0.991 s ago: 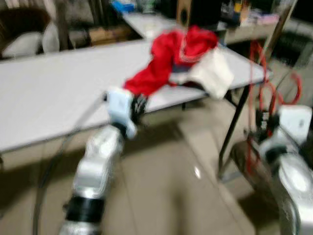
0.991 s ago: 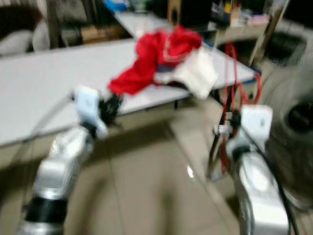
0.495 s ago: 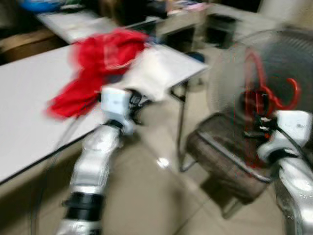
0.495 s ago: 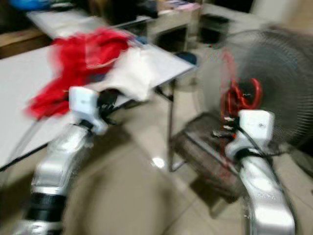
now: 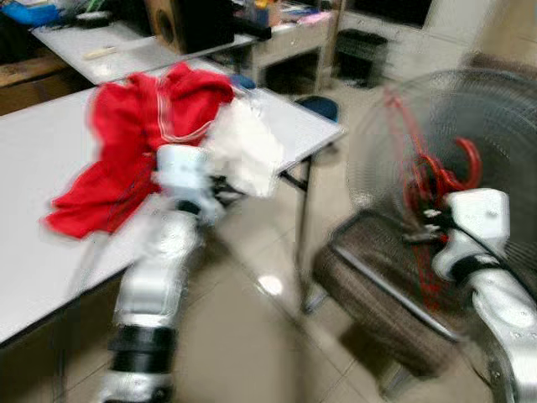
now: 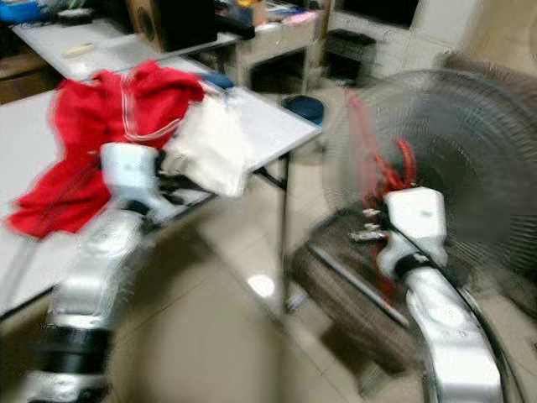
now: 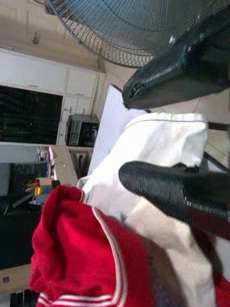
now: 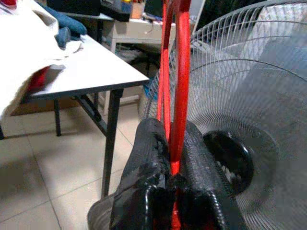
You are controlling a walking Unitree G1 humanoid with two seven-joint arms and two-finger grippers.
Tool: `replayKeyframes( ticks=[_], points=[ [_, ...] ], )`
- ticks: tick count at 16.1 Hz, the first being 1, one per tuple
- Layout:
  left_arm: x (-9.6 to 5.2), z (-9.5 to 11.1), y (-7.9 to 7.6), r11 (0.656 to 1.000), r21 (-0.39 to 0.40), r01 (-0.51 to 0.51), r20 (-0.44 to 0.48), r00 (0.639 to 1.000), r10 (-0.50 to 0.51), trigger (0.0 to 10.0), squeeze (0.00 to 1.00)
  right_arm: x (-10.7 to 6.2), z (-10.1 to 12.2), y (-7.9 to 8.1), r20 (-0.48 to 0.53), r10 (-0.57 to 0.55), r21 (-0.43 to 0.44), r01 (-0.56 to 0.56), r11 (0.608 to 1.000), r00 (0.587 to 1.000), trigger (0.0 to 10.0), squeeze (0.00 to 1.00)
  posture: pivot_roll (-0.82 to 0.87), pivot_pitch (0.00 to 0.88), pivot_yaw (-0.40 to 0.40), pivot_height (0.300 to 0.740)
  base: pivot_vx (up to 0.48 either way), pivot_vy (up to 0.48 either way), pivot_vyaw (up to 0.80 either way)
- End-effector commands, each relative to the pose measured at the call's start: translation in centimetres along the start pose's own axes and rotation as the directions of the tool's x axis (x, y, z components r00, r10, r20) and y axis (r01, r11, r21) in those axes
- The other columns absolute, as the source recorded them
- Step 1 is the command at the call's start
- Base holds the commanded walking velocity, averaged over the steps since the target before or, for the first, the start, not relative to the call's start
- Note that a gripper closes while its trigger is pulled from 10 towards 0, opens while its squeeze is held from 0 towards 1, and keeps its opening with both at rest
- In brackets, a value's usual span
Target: Hang hanger
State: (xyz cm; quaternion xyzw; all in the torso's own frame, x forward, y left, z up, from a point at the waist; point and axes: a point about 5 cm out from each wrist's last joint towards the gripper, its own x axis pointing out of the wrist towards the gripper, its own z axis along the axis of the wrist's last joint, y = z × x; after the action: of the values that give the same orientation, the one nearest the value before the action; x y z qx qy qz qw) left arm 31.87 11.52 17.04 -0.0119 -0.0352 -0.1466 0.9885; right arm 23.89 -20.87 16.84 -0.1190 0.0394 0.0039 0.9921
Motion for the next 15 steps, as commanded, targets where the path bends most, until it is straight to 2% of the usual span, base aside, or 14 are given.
replayKeyframes(
  ticks=[1,3,7,8,10,11,12,14,15],
  points=[
    [0.0,0.9,0.9,0.999,0.026,-0.019,0.029,0.999,0.018,10.0,1.0,0.2,0.7,0.2,0.046,-0.003,-0.033,0.005,0.999,0.999,10.0,0.0,-0.13,0.0,0.009,0.74,0.435,0.0,0.0],
    [0.0,0.7,0.7,0.999,0.029,-0.013,0.026,1.0,0.013,10.0,1.0,0.1,0.7,0.1,0.055,0.005,-0.02,-0.004,1.0,0.998,10.0,0.0,-0.14,0.0,0.01,0.74,0.433,0.0,0.0],
    [0.1,0.7,1.0,0.999,0.032,-0.038,0.027,0.999,0.037,10.0,1.0,0.0,1.0,0.3,0.075,0.025,-0.054,-0.021,0.998,0.997,10.0,0.0,-0.14,0.0,0.006,0.74,0.427,0.0,0.0],
    [0.1,0.8,1.1,0.998,0.038,-0.053,0.032,0.998,0.051,10.0,1.0,0.0,1.0,0.6,0.078,0.042,-0.033,-0.04,0.999,0.996,10.0,0.0,-0.14,0.0,0.004,0.74,0.412,0.0,0.0],
    [0.3,1.4,2.3,0.987,0.047,-0.156,0.066,0.986,0.152,10.0,1.0,0.0,1.2,1.3,0.096,0.098,0.034,-0.102,0.994,0.991,10.0,0.0,-0.14,0.0,0.001,0.74,0.163,0.0,0.0],
    [0.4,1.5,2.4,0.986,0.046,-0.159,0.068,0.985,0.156,10.0,1.0,0.0,1.2,1.3,0.096,0.102,0.04,-0.106,0.993,0.99,10.0,0.0,-0.14,0.0,0.001,0.74,0.0,0.0,0.0],
    [0.8,2.0,3.3,0.966,0.163,-0.201,0.077,0.979,0.19,10.0,1.0,0.0,1.3,1.8,0.1,0.138,0.046,-0.143,0.989,0.985,10.0,0.0,-0.14,0.0,0.002,0.74,0.0,0.0,0.0],
    [1.5,2.2,4.3,0.94,0.252,-0.231,0.073,0.973,0.219,10.0,1.0,-0.1,1.4,2.4,0.096,0.187,0.091,-0.196,0.976,0.978,10.0,0.0,-0.14,0.0,0.01,0.74,0.0,0.0,0.0],
    [1.8,2.3,4.4,0.934,0.283,-0.216,0.069,0.976,0.205,10.0,1.0,-0.1,1.5,2.5,0.096,0.197,0.087,-0.206,0.975,0.976,10.0,0.0,-0.14,0.0,0.01,0.74,0.0,0.0,0.0]
  ],
)
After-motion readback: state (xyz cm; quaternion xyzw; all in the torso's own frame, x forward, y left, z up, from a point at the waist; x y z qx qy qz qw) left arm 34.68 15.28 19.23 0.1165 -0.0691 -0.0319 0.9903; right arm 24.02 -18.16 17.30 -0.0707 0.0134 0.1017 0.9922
